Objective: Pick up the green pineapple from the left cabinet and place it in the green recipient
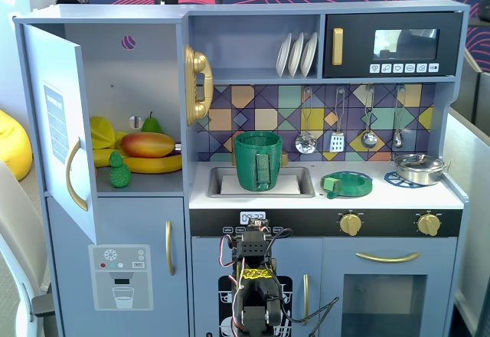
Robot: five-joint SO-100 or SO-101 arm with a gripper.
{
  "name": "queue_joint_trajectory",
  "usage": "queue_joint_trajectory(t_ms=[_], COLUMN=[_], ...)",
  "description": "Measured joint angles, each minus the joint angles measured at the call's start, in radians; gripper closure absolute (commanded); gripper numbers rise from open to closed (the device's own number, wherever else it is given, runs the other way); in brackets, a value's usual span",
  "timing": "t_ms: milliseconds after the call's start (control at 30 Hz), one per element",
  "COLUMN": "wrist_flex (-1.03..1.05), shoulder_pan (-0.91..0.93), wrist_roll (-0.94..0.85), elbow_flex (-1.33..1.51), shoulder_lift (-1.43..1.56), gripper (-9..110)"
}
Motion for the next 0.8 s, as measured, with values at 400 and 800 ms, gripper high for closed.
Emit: queue_joint_trajectory(t_ms=[400, 800], wrist_flex=[0.000, -0.486], shoulder_pan=[0.055, -0.453], wrist_roll=[0.017, -0.020], elbow_flex=[0.000, -0.031], shoulder_lift=[0.000, -0.031], gripper=[101, 101])
